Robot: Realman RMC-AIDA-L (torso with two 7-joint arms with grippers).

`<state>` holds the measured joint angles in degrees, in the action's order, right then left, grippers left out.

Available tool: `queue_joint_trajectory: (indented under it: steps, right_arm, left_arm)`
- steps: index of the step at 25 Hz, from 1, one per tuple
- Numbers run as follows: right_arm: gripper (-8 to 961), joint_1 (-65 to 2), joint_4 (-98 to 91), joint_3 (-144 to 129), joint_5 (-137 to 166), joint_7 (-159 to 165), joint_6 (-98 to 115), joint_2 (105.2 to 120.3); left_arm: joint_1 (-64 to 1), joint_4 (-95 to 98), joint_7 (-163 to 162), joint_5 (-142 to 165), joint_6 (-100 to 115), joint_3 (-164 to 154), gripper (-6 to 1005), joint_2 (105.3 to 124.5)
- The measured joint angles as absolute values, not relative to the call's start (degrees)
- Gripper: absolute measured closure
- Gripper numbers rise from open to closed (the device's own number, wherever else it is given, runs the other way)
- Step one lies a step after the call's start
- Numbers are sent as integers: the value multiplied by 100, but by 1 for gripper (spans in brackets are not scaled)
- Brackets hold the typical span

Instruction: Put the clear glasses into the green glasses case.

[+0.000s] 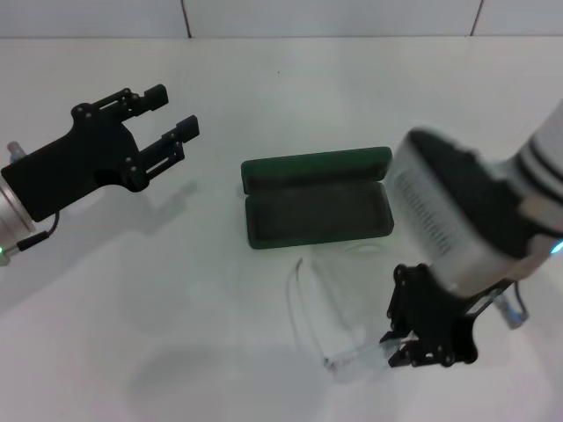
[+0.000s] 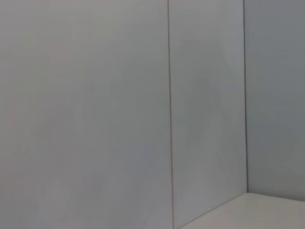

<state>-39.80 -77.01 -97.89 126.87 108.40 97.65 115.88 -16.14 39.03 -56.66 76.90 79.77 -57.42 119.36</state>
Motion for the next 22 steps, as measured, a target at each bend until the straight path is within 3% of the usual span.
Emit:
queue_joint_trajectory:
  steps: [8, 14, 22]
  right_arm:
    - [827, -3104, -8082, -8157, 11999, 9200, 9928, 11577]
    - [827, -2450, -6655, -7600, 9975, 6021, 9286, 11580]
    - [827, -2413, -5399, -7537, 8912, 4261, 9289, 11582]
  left_arm:
    - [-1604, 3638, -5703, 7478, 8929, -5711, 439, 11935]
    - [-1638, 3513, -5801, 7424, 9842, -5748, 439, 11939]
    - [-2175, 2906, -6037, 7685, 10684, -5778, 439, 11921]
